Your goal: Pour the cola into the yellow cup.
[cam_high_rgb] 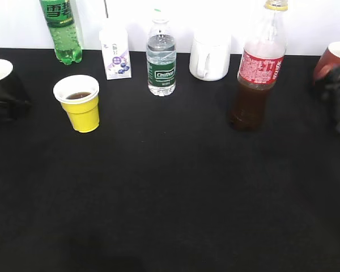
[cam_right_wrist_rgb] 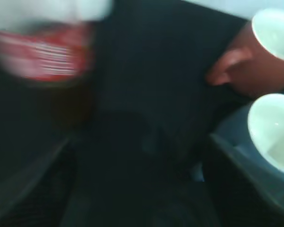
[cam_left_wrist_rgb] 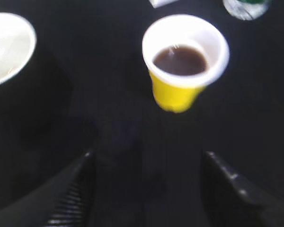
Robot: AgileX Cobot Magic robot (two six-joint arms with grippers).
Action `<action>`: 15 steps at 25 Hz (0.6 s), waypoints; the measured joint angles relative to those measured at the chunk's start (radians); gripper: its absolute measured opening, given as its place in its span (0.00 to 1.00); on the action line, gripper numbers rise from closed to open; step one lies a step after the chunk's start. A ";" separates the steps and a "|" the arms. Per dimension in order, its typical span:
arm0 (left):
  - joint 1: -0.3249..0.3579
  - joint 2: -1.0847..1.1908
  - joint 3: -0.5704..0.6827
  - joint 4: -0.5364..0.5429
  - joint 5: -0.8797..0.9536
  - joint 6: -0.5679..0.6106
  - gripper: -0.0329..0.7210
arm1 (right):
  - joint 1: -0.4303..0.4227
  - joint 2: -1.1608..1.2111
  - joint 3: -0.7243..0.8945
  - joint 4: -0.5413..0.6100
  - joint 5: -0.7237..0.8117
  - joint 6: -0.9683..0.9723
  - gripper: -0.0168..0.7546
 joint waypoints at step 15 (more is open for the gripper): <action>-0.027 -0.921 0.168 -0.176 0.554 0.186 0.68 | 0.229 -1.042 0.177 0.117 0.818 0.000 0.79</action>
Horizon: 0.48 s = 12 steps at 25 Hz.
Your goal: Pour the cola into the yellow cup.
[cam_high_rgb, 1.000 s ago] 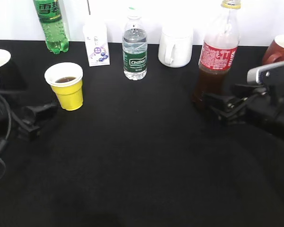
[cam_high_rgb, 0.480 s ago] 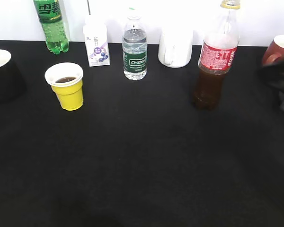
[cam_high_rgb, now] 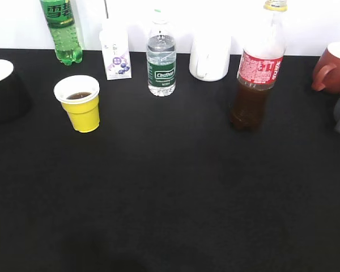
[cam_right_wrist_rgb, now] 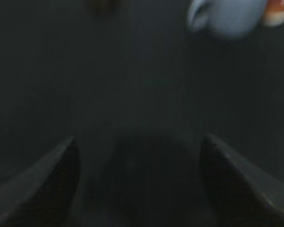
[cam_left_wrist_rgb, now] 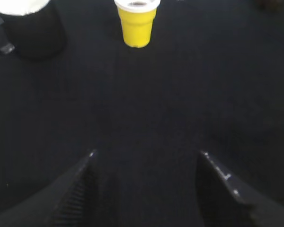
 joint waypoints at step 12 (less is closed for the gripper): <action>0.013 0.000 0.000 -0.006 0.000 0.003 0.68 | -0.013 -0.020 0.017 -0.011 -0.042 -0.010 0.79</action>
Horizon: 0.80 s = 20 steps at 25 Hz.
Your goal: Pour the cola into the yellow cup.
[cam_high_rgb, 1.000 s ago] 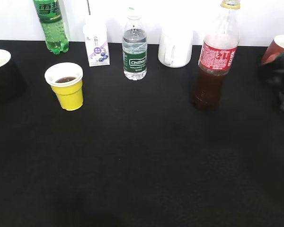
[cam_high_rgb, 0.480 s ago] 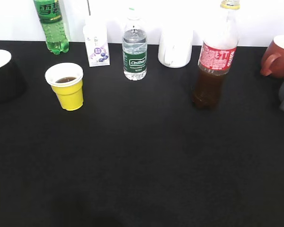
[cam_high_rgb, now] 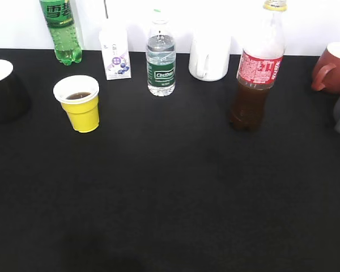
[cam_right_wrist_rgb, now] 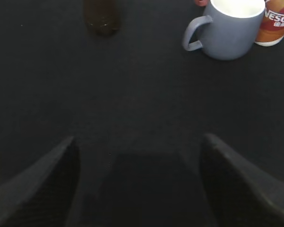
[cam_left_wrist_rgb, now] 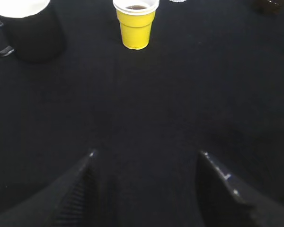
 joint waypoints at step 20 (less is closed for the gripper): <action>0.447 -0.127 0.003 0.000 -0.001 0.000 0.66 | -0.462 -0.080 0.000 0.000 -0.003 0.000 0.79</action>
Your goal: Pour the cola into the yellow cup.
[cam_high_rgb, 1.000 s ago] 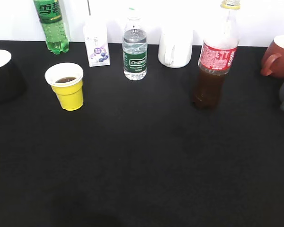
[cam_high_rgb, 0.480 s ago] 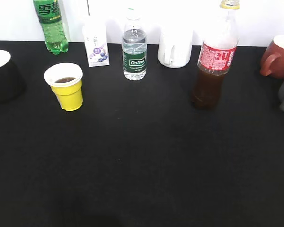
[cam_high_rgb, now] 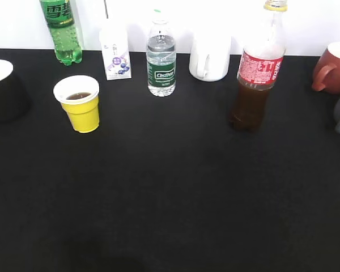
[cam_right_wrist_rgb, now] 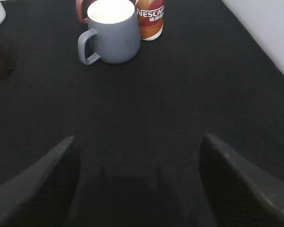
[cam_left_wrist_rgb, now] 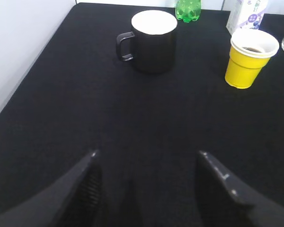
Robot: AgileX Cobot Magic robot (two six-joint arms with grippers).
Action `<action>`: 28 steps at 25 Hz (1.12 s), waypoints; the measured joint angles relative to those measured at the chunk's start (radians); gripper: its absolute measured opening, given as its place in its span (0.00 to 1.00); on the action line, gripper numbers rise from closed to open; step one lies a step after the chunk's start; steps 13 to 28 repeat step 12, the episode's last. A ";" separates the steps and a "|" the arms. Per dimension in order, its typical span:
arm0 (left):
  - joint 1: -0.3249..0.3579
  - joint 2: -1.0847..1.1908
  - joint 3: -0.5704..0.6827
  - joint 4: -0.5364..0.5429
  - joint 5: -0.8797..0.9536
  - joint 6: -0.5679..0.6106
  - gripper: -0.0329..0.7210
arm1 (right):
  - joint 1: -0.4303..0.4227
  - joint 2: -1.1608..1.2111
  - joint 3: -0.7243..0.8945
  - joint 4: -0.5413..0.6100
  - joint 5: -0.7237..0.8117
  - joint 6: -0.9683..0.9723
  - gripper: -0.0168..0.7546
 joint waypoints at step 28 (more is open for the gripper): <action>0.000 0.000 0.000 0.000 0.000 0.000 0.63 | 0.000 0.000 0.000 0.000 0.000 0.000 0.78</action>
